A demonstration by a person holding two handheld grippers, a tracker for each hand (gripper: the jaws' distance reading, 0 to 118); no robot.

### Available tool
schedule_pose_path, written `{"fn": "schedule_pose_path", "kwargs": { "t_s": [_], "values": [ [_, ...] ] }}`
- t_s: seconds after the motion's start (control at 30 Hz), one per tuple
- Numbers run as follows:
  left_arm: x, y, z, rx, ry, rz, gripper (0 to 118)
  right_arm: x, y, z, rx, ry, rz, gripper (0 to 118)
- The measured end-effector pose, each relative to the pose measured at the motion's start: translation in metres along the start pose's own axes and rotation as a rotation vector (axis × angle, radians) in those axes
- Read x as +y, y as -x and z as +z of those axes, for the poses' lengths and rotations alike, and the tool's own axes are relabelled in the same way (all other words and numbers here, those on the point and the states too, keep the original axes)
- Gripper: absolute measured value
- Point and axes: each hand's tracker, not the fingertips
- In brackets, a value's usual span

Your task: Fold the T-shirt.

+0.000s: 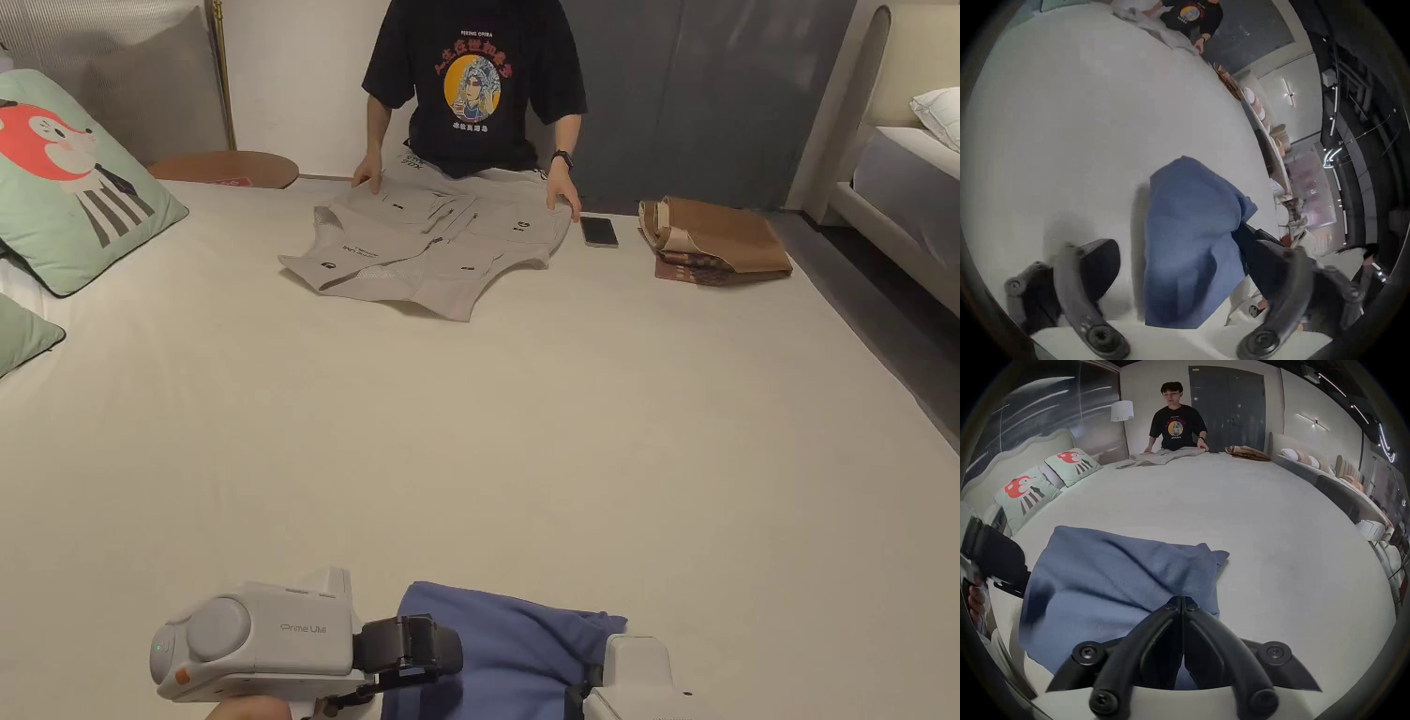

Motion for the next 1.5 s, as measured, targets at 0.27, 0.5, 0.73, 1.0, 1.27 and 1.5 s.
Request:
{"fn": "schedule_pose_path", "kwargs": {
  "t_s": [0.27,0.5,0.73,1.0,1.27,1.5],
  "values": [
    [-0.009,0.004,-0.018,0.000,-0.011,0.024,13,-0.004,-0.005,-0.010,0.010,-0.001,-0.021,0],
    [-0.009,0.009,-0.014,-0.021,-0.025,0.064,10,0.001,-0.003,-0.009,0.005,0.004,-0.037,0],
    [0.017,0.011,0.034,0.080,-0.027,-0.118,10,0.036,0.023,0.035,0.042,-0.121,-0.026,0],
    [0.075,0.088,0.140,0.378,-0.072,-0.187,10,0.090,0.099,0.056,0.079,-0.363,0.046,0],
    [0.124,0.188,0.255,0.694,-0.112,-0.218,10,0.135,0.178,0.050,0.168,-0.453,0.055,0],
    [0.144,0.264,0.323,0.891,-0.131,-0.116,10,0.141,0.220,0.024,0.205,-0.461,0.115,0]
  ]
}}
